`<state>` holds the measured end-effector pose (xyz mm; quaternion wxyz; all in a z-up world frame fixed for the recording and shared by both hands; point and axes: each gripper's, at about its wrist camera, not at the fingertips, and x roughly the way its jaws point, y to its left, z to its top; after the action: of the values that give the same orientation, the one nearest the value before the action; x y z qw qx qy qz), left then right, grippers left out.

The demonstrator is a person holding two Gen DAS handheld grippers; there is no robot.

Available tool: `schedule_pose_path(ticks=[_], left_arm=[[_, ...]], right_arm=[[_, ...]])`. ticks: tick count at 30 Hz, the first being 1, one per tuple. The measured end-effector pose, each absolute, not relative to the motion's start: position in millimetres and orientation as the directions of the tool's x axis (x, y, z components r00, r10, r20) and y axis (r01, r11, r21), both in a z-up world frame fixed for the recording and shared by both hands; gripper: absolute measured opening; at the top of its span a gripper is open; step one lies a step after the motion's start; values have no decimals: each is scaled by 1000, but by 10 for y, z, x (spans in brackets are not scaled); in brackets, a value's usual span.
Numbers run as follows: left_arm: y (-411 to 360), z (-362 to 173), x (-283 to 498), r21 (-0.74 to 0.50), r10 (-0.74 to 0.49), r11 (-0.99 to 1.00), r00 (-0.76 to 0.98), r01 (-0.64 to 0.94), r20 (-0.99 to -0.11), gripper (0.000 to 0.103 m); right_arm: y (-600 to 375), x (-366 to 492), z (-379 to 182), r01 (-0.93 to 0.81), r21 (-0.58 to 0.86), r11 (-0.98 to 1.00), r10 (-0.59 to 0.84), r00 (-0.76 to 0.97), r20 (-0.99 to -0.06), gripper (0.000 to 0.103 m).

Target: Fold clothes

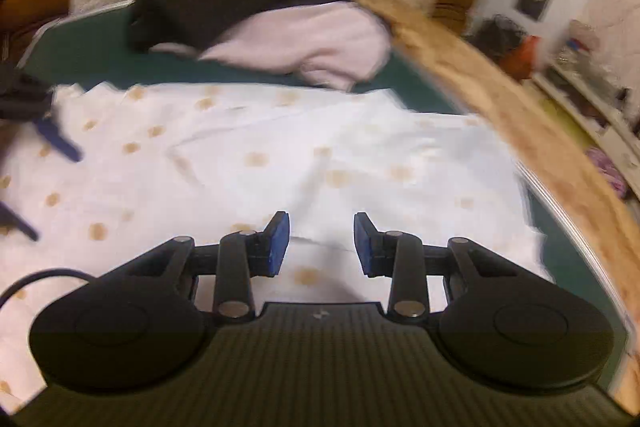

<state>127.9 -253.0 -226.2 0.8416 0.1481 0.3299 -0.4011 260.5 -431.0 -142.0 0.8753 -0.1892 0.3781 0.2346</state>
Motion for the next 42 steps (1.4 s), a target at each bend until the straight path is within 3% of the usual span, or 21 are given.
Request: schedule_pose_path(ticks=[7, 9, 10, 11, 16, 21, 30, 33, 34, 35, 37, 40, 42], left_arm=[[-2533, -2267, 1284, -16, -578, 634, 460, 774, -674, 79], [-2530, -2267, 1287, -17, -579, 633, 459, 774, -674, 79], [-2529, -2266, 1286, -17, -579, 633, 459, 774, -674, 79], [-2528, -2265, 1285, -17, -579, 633, 459, 774, -674, 79], [-2527, -2264, 1282, -17, -579, 633, 458, 774, -674, 79], [-2532, -2265, 1278, -16, -578, 633, 460, 774, -674, 79], [-2533, -2268, 1279, -16, -579, 633, 459, 774, -674, 79], [-2531, -2268, 1282, -17, -579, 633, 459, 774, -674, 79], [-2531, -2269, 1282, -17, -579, 633, 459, 774, -674, 79], [-2530, -2269, 1281, -17, -579, 633, 459, 774, -674, 79], [-2529, -2269, 1281, -17, -579, 633, 459, 774, -673, 79], [-2529, -2270, 1289, -17, -580, 633, 460, 774, -673, 79], [-2528, -2270, 1296, -17, -580, 633, 459, 774, -673, 79]], right_arm=[[-4178, 2830, -1550, -441, -104, 891, 192, 575, -795, 41], [-4187, 2841, -1570, -428, -102, 898, 178, 565, -806, 25], [-4184, 2855, -1575, -423, -108, 899, 166, 561, -811, 9], [-4181, 2882, -1561, -412, -135, 901, 138, 567, -812, 4], [-4281, 3206, -1402, -383, -303, 873, 4, 627, -779, 3], [-4744, 4131, -1058, -295, -409, 864, -120, 668, -735, 3], [-4990, 5334, -1262, -169, -539, 825, -292, 689, -664, 3], [-4982, 5440, -1398, -125, -580, 805, -330, 718, -613, 6], [-4969, 5459, -1438, -114, -595, 795, -337, 733, -591, 14], [-4938, 5479, -1486, -98, -618, 780, -356, 743, -567, 31], [-4930, 5493, -1531, -89, -600, 795, -356, 733, -580, 45], [-4997, 5420, -1447, -72, -509, 858, -309, 721, -621, 45], [-5185, 5190, -1285, -45, -371, 928, -228, 717, -658, 45]])
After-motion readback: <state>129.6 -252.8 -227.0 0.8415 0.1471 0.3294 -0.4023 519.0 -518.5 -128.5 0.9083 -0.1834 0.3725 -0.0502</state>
